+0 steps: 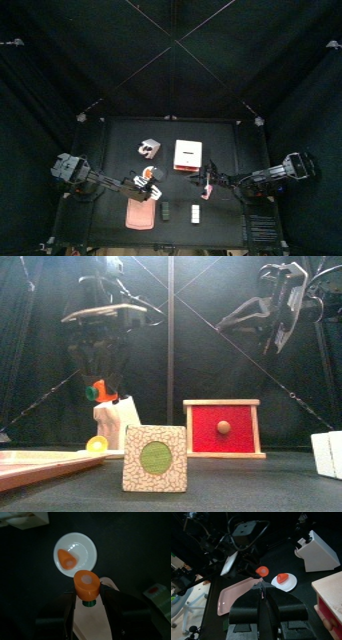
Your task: Put carrot top on small plate
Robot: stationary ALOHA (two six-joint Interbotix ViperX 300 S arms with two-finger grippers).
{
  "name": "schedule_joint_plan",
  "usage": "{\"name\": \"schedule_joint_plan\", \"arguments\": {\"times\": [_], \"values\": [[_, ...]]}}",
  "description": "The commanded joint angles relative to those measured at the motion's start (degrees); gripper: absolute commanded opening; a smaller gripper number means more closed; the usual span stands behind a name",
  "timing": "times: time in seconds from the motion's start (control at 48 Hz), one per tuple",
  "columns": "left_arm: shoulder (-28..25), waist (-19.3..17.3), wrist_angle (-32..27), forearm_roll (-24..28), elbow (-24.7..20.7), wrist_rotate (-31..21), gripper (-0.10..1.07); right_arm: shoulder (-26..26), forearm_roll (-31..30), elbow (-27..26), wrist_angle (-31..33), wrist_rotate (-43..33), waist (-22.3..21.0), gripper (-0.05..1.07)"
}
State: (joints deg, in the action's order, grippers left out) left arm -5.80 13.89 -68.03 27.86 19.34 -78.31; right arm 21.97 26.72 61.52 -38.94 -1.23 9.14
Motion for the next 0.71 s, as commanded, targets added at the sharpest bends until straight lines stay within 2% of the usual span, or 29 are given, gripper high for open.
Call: {"name": "schedule_joint_plan", "arguments": {"times": [0.0,0.333,0.688], "values": [[0.4,-2.2,0.2,1.0,0.3,0.1,0.53,0.5,-0.2,-0.5,-0.4,0.1,0.0,0.51],[-2.7,-6.7,7.3,1.7,1.9,0.3,0.53,0.5,-0.2,-0.4,-0.4,0.1,-0.1,0.51],[-3.8,-8.6,11.8,1.6,2.7,0.0,0.56,0.5,-0.2,-0.4,-0.4,0.1,0.0,0.51]]}}
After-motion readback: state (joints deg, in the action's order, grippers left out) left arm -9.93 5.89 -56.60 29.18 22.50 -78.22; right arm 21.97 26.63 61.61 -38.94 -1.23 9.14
